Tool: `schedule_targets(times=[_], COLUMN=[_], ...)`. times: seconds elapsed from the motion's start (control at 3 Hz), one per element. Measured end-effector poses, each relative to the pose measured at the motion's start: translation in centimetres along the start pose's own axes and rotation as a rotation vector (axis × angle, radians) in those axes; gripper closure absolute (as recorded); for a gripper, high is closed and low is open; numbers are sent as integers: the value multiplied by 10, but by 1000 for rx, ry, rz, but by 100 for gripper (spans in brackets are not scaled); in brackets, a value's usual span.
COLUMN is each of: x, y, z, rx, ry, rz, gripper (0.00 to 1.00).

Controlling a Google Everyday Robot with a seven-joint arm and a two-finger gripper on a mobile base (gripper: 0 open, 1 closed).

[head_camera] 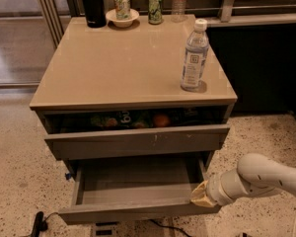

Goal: Open middle drawer

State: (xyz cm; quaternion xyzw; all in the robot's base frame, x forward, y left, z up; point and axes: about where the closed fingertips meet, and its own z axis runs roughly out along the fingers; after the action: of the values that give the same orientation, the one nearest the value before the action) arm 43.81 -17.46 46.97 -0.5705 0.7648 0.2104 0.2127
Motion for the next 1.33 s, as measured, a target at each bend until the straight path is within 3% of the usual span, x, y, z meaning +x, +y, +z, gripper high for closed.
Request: schedule_targets(times=[0.33,1.0,1.33], x=[-18,-48,-57], y=[0,-2,-6], z=[7,32,48], rx=[0,-4,-8], ry=[15,109,151], rz=[-88,-241,-282], gripper=[100,100,100])
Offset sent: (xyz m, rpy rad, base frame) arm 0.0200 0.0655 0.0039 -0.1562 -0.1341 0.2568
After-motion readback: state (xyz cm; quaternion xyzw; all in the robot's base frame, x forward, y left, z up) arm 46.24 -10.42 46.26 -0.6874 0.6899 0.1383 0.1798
